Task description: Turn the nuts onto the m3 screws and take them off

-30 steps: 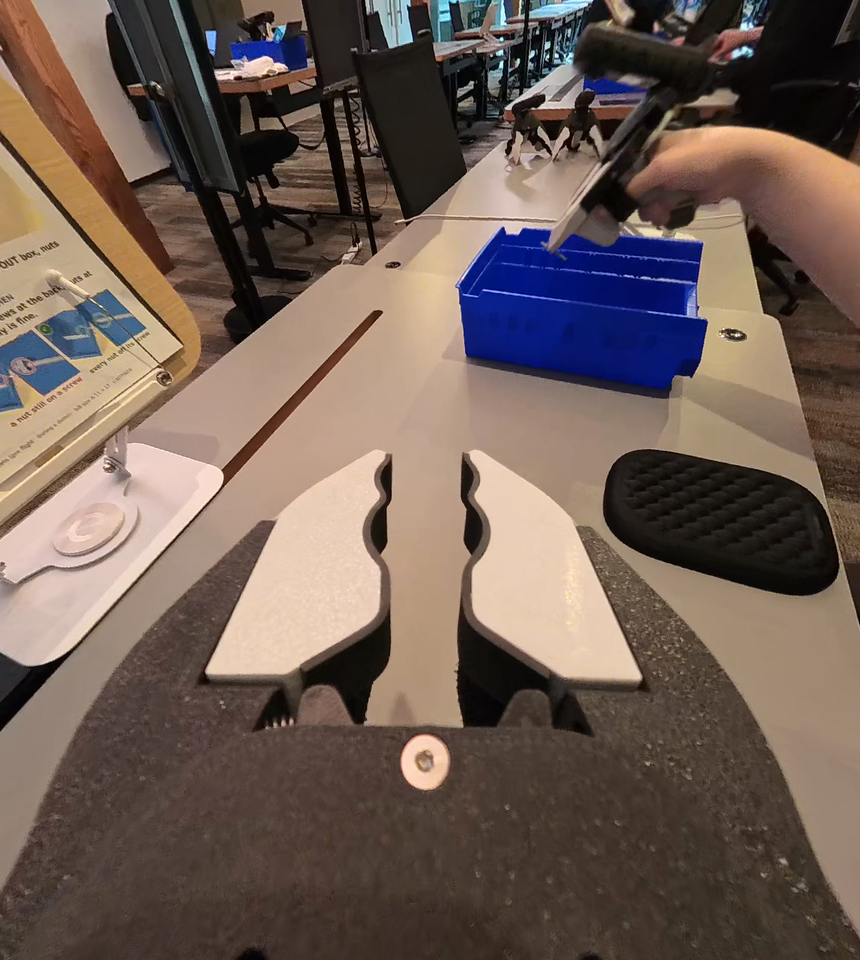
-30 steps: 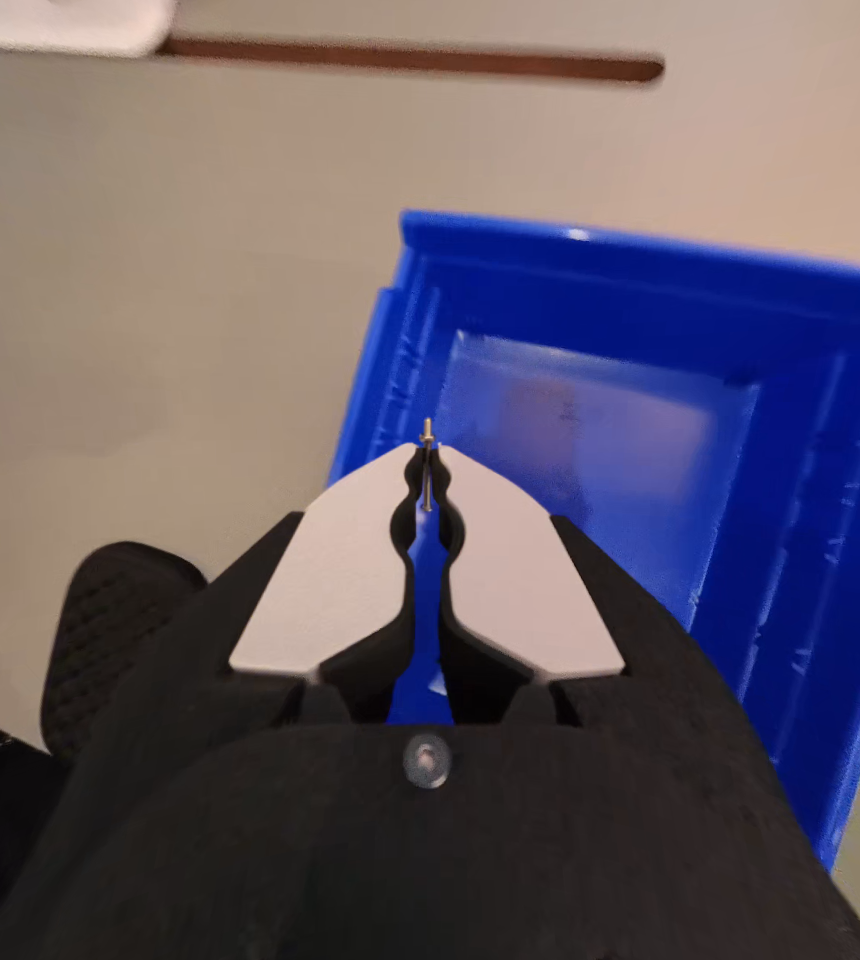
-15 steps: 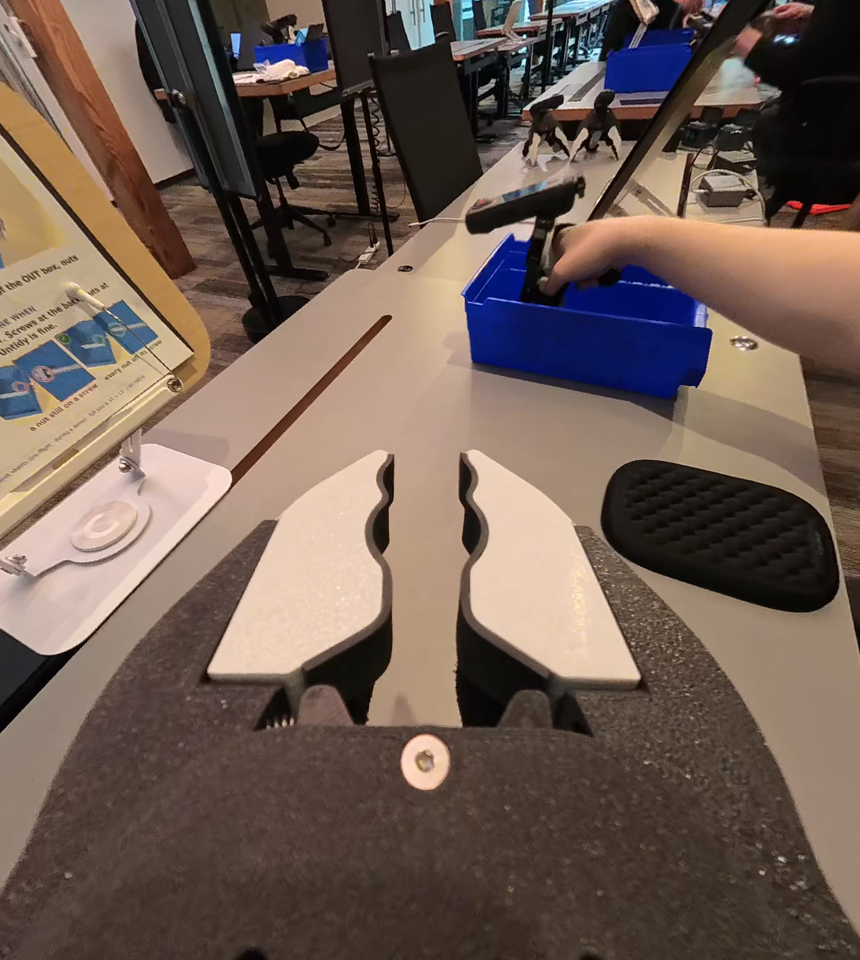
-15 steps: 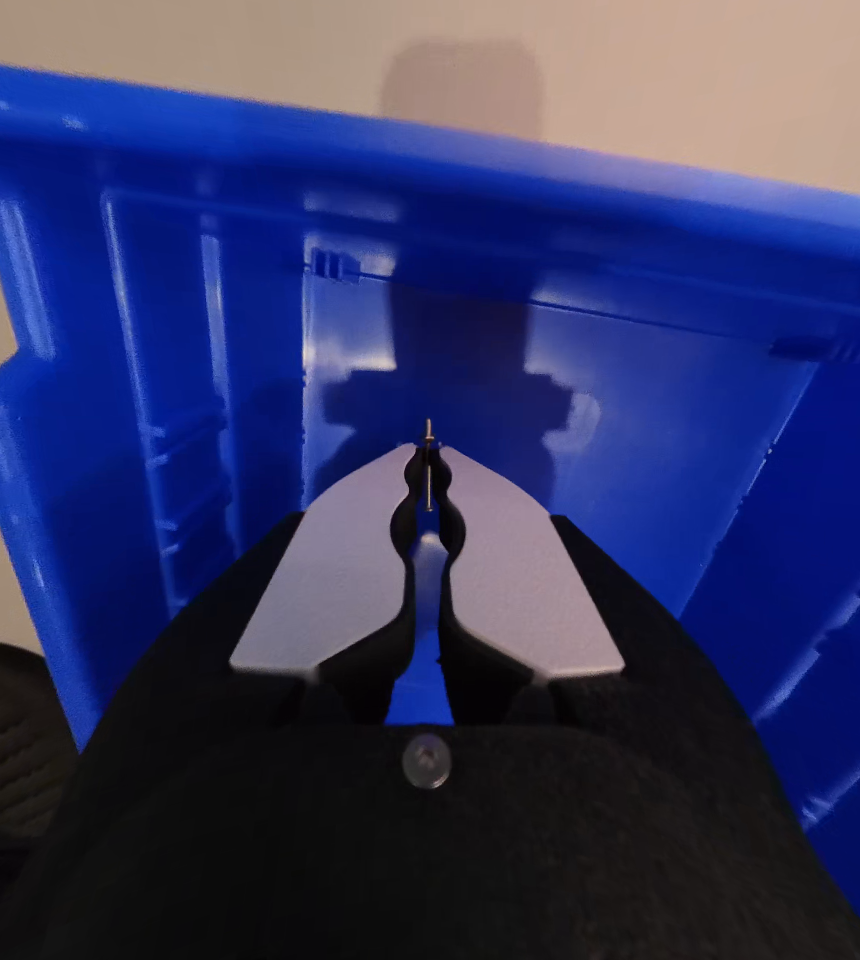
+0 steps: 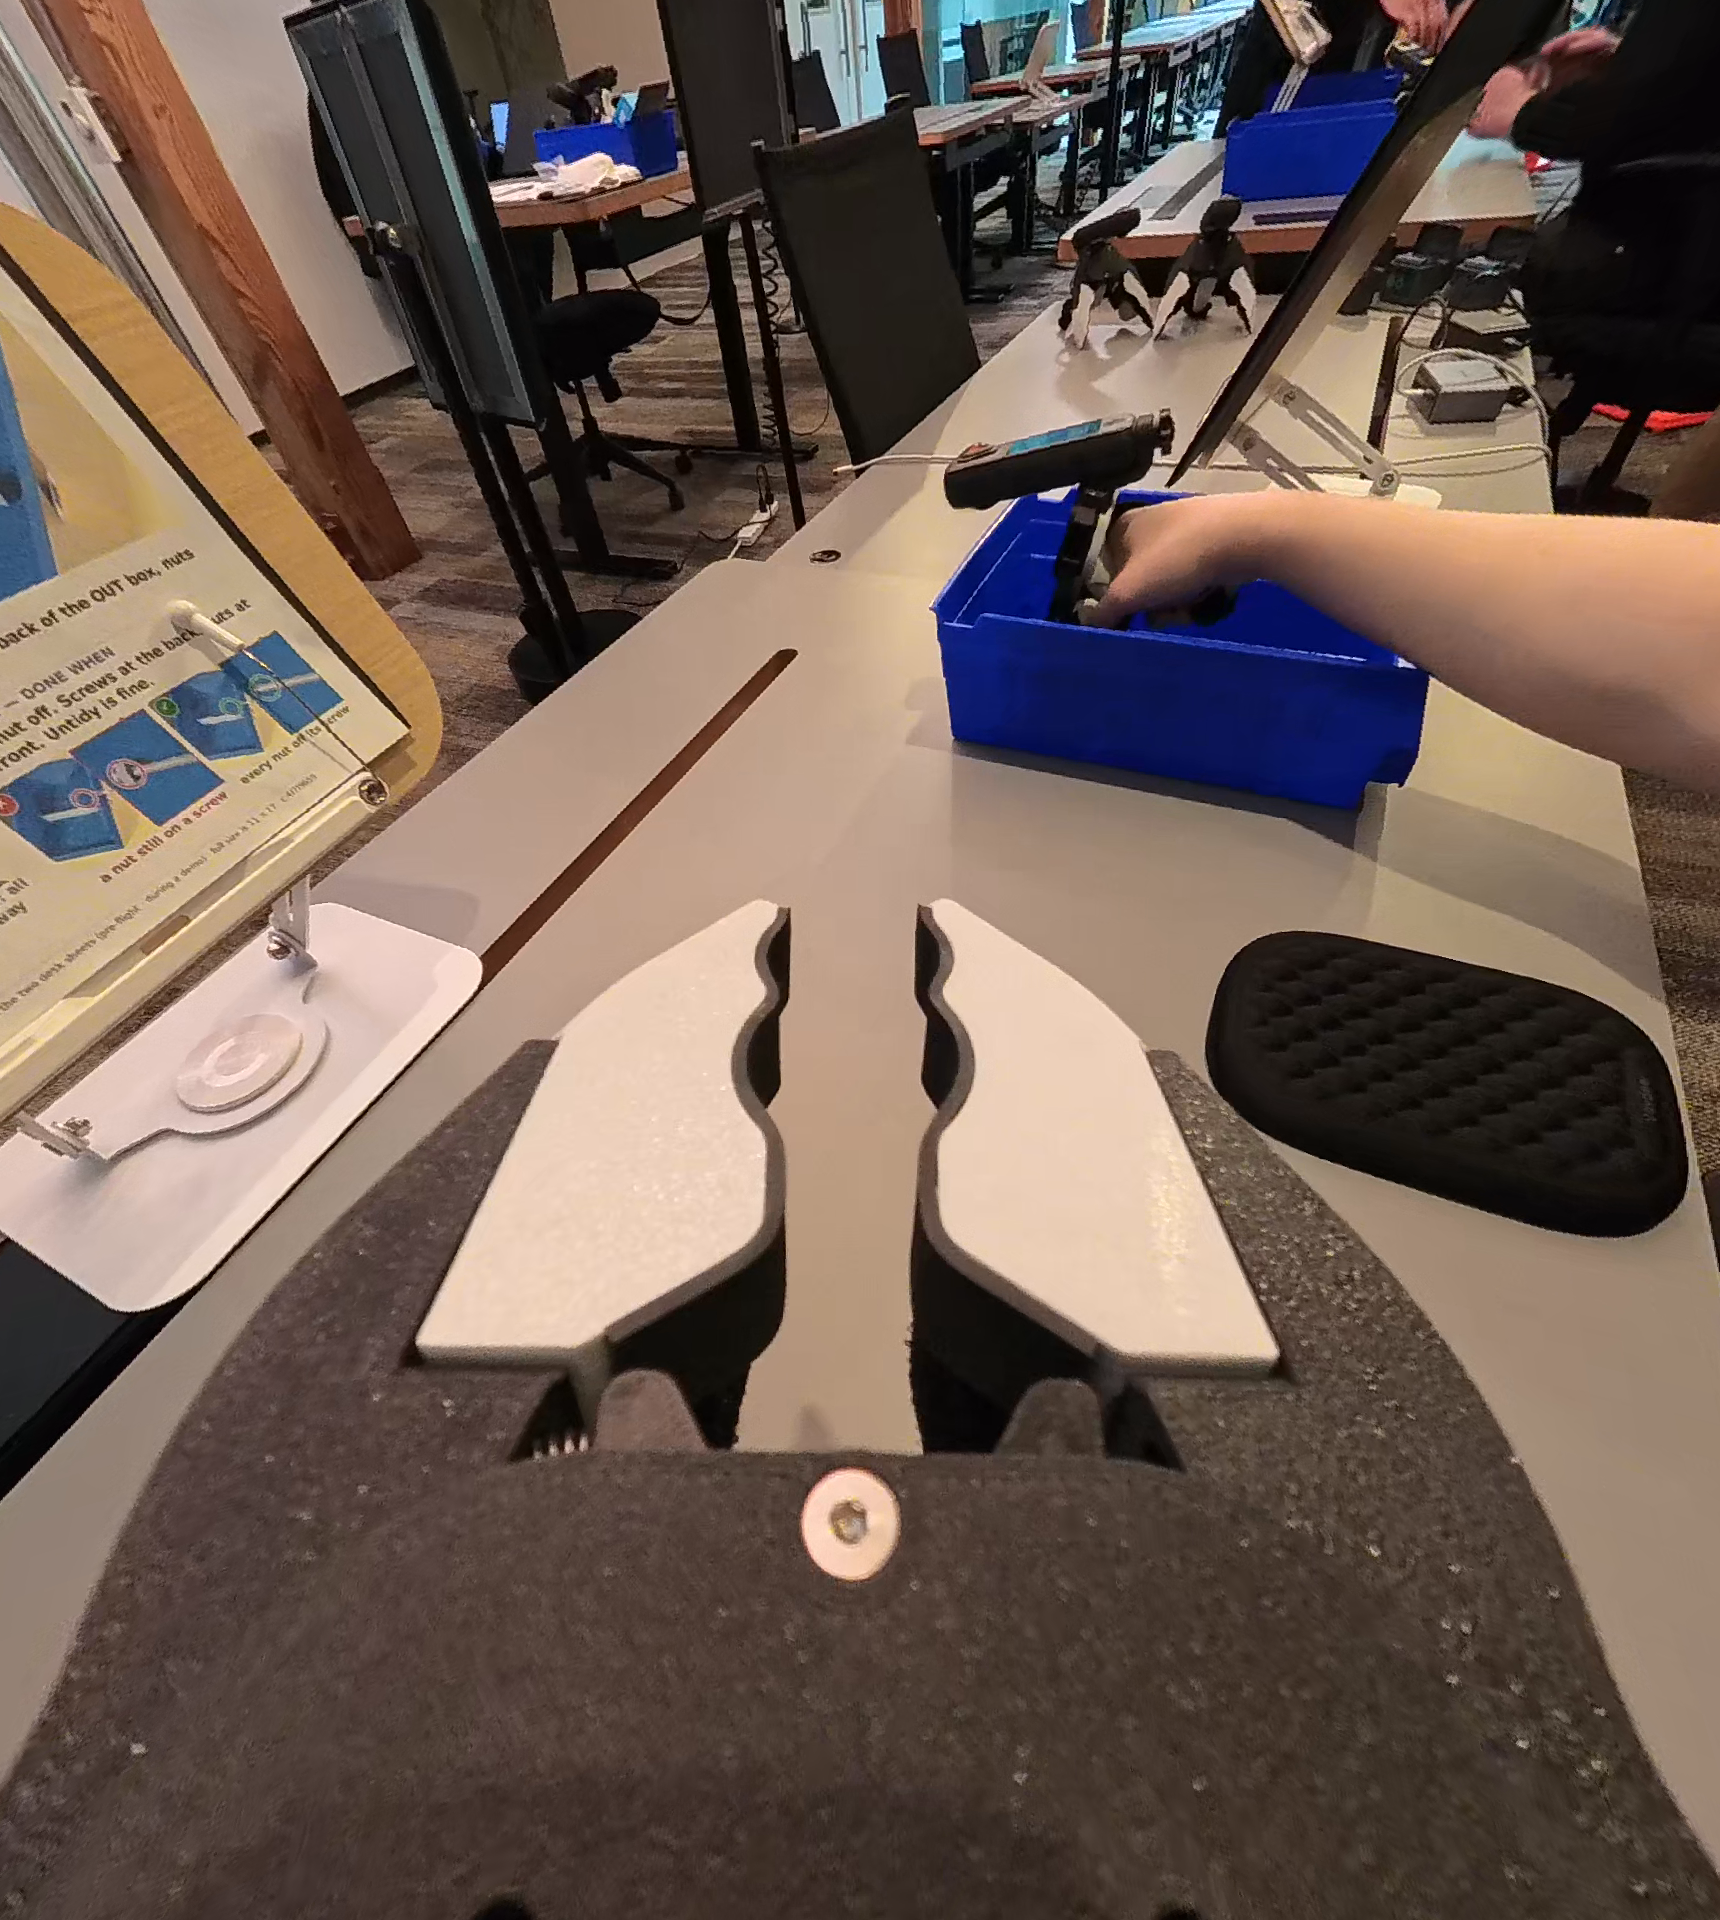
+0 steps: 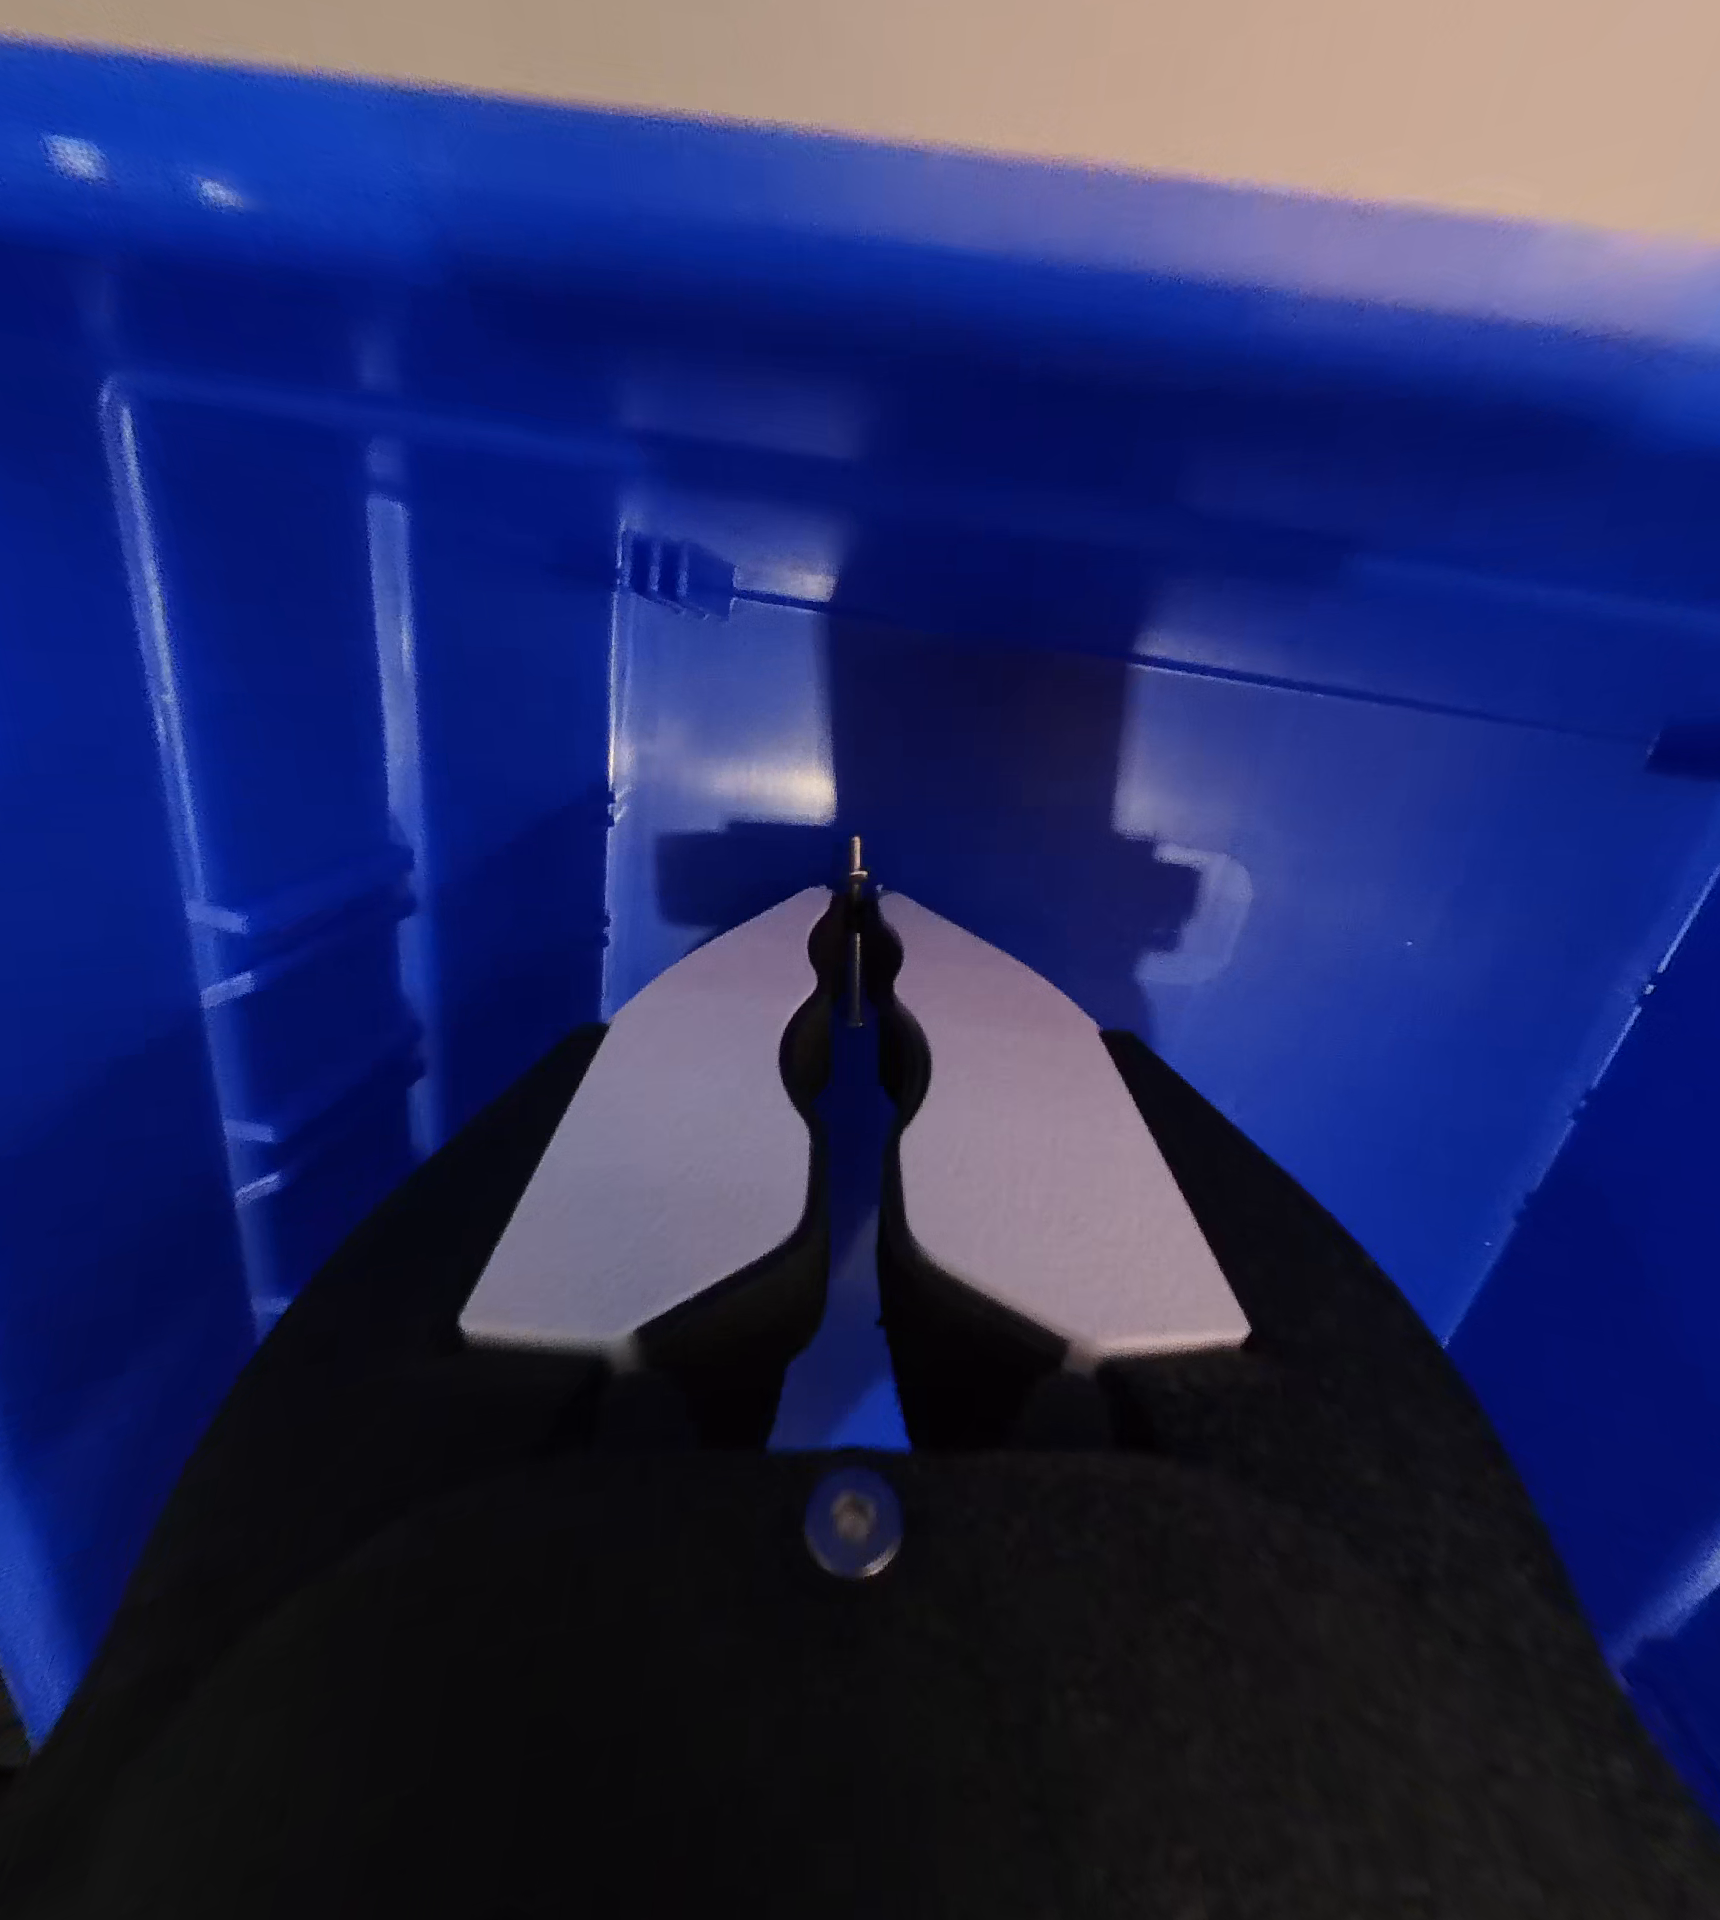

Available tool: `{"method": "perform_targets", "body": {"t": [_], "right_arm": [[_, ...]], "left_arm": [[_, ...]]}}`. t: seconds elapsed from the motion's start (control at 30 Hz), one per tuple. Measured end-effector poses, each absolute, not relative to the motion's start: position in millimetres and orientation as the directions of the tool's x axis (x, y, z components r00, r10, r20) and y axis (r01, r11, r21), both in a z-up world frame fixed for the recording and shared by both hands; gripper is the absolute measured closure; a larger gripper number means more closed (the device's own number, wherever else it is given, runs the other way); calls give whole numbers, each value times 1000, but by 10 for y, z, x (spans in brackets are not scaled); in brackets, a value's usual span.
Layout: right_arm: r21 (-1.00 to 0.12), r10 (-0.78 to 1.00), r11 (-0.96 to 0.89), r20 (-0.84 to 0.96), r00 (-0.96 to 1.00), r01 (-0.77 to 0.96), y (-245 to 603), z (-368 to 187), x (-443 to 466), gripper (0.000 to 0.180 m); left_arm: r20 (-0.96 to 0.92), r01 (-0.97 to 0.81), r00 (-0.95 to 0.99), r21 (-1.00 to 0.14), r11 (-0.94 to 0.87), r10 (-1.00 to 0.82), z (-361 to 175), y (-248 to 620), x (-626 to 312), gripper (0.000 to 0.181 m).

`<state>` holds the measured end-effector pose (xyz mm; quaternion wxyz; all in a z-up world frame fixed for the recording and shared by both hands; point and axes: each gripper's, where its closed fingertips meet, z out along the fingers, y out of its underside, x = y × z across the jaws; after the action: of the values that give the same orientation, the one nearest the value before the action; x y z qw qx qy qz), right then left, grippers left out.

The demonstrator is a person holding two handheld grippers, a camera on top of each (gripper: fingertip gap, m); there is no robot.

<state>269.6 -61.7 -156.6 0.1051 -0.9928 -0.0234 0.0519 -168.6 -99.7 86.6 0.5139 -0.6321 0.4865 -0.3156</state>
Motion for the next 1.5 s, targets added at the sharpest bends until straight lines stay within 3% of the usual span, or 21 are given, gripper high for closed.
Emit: {"method": "perform_targets", "body": {"t": [0.2, 0.3, 0.47, 0.6, 0.73, 1.07, 1.5], "right_arm": [[-229, 87, -971, -70, 994, 69, -626, -1558, 2701, 169], [-290, 106, -954, -73, 992, 81, -614, -1445, 2683, 170], [-541, 34, -839, 45, 998, 53, -594, -688, 2862, 173], [-789, -128, -609, 199, 972, 81, -648, 243, 2889, 165], [-913, -224, -360, 283, 933, 190, -747, 948, 2525, 158], [-971, -231, -32, 237, 944, 236, -610, 1375, 1197, 144], [-962, -127, -8, 271, 954, 273, 33, 1165, 217, 140]], "left_arm": [[-106, -280, 331, -960, 10, -938, 913, -1040, -1720, 159], [-111, -264, 331, -964, 21, -937, 983, -1080, -1749, 159], [-129, -239, 350, -970, 45, -928, 1109, -1117, -1812, 158], [-134, -230, 424, -972, 36, -896, 1164, -1021, -1891, 158], [-86, -206, 485, -978, -18, -870, 1134, -875, -1926, 158], [-75, -261, 577, -960, -97, -813, 696, -484, -1908, 157], [-129, -270, 675, -960, -81, -726, 672, -206, -2154, 156]]}}
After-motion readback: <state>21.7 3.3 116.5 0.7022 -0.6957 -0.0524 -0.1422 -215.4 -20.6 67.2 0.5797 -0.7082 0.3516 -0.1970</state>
